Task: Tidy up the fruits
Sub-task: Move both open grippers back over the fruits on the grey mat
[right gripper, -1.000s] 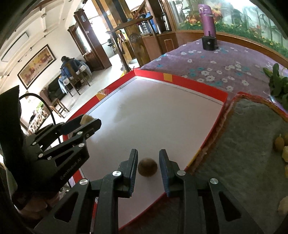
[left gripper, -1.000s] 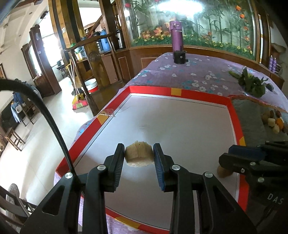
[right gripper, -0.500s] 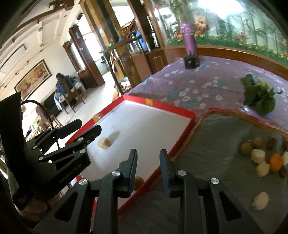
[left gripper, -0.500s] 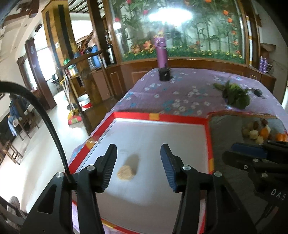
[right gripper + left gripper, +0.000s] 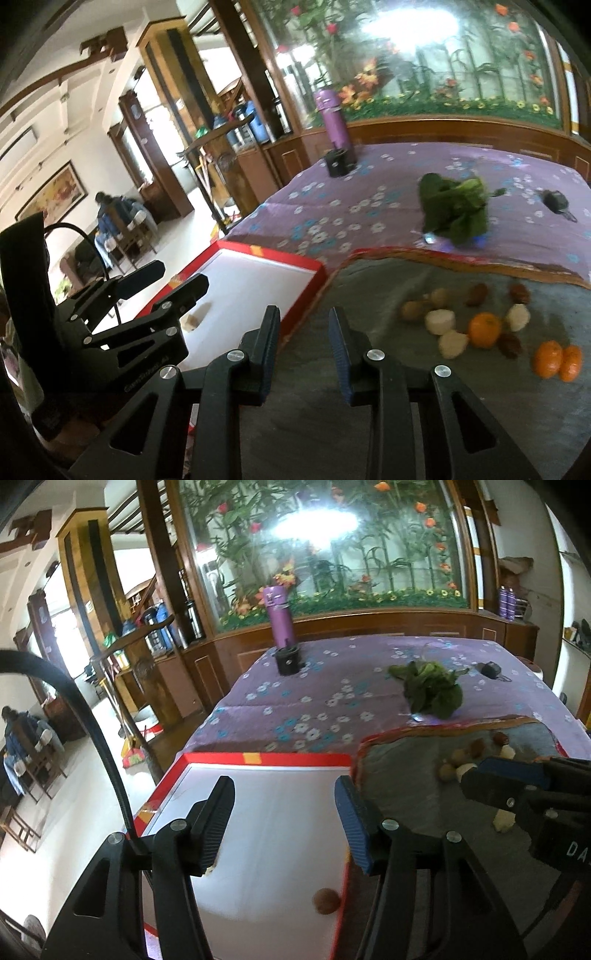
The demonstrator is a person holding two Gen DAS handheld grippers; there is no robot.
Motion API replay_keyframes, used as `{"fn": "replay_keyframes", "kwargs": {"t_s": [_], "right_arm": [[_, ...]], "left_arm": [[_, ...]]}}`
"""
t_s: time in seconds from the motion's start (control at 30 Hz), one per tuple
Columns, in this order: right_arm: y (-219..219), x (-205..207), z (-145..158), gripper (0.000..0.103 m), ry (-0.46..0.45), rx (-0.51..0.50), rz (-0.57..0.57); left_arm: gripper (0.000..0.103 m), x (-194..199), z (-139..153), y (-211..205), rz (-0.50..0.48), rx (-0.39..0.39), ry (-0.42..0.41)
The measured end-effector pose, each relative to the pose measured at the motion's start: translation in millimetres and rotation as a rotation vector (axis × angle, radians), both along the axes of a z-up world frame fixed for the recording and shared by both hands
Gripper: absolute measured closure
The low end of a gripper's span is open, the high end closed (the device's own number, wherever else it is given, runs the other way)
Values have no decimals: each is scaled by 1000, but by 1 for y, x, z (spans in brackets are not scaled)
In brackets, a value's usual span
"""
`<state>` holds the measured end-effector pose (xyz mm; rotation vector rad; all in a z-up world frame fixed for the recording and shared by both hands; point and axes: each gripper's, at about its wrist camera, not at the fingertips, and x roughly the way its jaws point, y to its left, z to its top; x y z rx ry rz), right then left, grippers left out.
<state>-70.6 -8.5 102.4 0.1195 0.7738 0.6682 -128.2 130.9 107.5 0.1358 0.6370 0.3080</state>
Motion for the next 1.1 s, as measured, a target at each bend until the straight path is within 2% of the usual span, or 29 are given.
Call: {"fn": "replay_keyframes", "kwargs": {"t_s": [0.43, 0.53, 0.57, 0.63, 0.83, 1.0, 1.1], "right_arm": [[-54, -6, 9, 73, -16, 39, -76], [-65, -4, 8, 72, -15, 30, -85], [-69, -4, 6, 70, -15, 17, -89], [-79, -3, -4, 65, -1, -39, -86], [-102, 0, -46, 65, 85, -192, -77], [-95, 4, -67, 65, 122, -220, -39], [-80, 10, -74, 65, 133, -234, -7]], "left_arm": [[48, 6, 9, -36, -51, 35, -7], [36, 10, 1, -46, -88, 53, 23], [35, 12, -5, -50, -104, 70, 43], [35, 14, -20, -55, -142, 93, 94], [35, 15, -59, -61, -205, 145, 214], [35, 17, -55, -62, -246, 86, 219], [35, 20, -53, -65, -253, 101, 212]]}}
